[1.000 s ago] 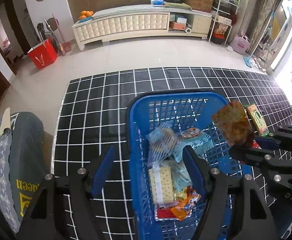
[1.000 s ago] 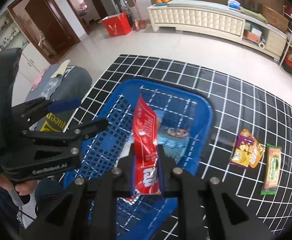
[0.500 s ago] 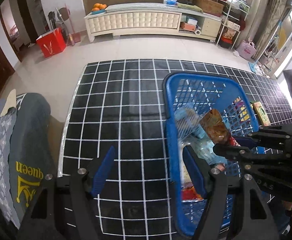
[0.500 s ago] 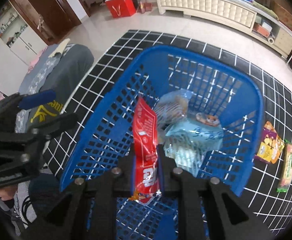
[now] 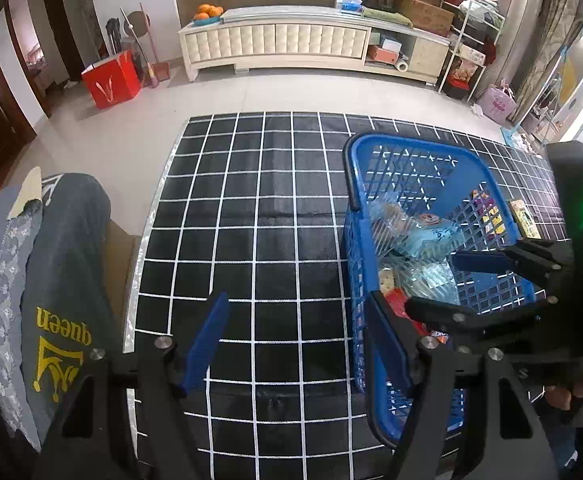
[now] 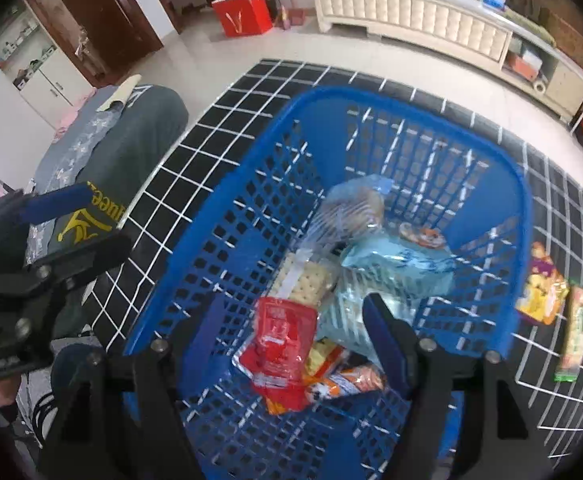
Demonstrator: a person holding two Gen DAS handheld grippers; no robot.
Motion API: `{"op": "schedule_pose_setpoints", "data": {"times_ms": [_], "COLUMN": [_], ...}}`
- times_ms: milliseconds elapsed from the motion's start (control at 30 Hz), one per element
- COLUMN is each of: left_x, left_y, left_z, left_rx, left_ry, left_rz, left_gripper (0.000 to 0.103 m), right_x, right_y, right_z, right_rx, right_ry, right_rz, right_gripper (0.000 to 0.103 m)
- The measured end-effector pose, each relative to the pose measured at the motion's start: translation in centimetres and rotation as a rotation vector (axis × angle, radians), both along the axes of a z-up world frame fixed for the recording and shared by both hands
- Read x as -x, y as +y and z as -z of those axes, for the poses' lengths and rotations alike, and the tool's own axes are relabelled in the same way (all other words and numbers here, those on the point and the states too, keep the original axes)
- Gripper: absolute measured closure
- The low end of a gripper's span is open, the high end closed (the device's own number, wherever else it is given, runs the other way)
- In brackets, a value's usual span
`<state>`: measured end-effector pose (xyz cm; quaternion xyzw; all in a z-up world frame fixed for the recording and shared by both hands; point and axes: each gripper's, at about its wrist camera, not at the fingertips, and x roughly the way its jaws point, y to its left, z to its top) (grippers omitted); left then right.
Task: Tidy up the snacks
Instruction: 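Open the left tool to drop the bread bag while the right tool drops the red packet, then move both open tools back over the purple chip bag and cracker pack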
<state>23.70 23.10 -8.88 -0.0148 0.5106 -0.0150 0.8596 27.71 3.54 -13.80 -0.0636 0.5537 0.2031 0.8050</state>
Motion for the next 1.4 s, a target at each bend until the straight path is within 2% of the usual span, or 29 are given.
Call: {"op": "schedule_pose_setpoints", "data": {"times_ms": [200, 400, 533, 600, 633, 700, 767, 833, 967, 1100, 1400], "left_x": [0.4, 0.7, 1.1, 0.5, 0.1, -0.2, -0.6, -1.4, -2.6, -3.6, -6.8], "left_y": [-2.1, -5.5, -8.3, -10.3, -11.7, -13.1, -14.8, -16.8, -20.6, -24.8, -30.4], "left_z": [-1.5, -2.4, -2.7, -2.5, -2.6, -3.1, -3.4, -3.3, -3.7, -3.5, -1.4], "left_rx": [0.001, 0.008, 0.065, 0.04, 0.021, 0.011, 0.051, 0.079, 0.082, 0.048, -0.003], "left_ry": [-0.032, -0.057, -0.083, -0.063, -0.056, -0.083, -0.1, -0.077, -0.073, -0.052, 0.006], "left_rz": [0.025, 0.057, 0.063, 0.082, 0.112, 0.098, 0.105, 0.109, 0.146, 0.187, 0.212], "left_gripper": [0.025, 0.025, 0.025, 0.025, 0.025, 0.025, 0.025, 0.025, 0.024, 0.021, 0.02], "right_x": [1.3, 3.0, 4.5, 4.6, 4.5, 4.2, 4.1, 3.9, 3.2, 2.7, -0.1], "right_y": [-3.5, -8.4, -12.7, -15.9, -17.7, -20.4, -23.0, -24.6, -27.3, -29.4, -33.3], "right_z": [-2.6, -4.9, -6.9, -7.8, -7.8, -7.4, -7.0, -6.8, -6.4, -6.7, -4.7], "right_rx": [0.022, 0.058, 0.163, 0.154, 0.124, 0.092, 0.027, 0.039, 0.073, 0.08, 0.055], "right_ry": [-0.051, -0.106, -0.156, -0.185, -0.172, -0.158, -0.128, -0.133, -0.119, -0.124, -0.067], "right_rz": [0.06, 0.175, 0.234, 0.3, 0.338, 0.385, 0.422, 0.436, 0.438, 0.44, 0.453], "right_gripper": [0.027, 0.027, 0.02, 0.016, 0.014, 0.014, 0.014, 0.014, 0.014, 0.014, 0.014]}}
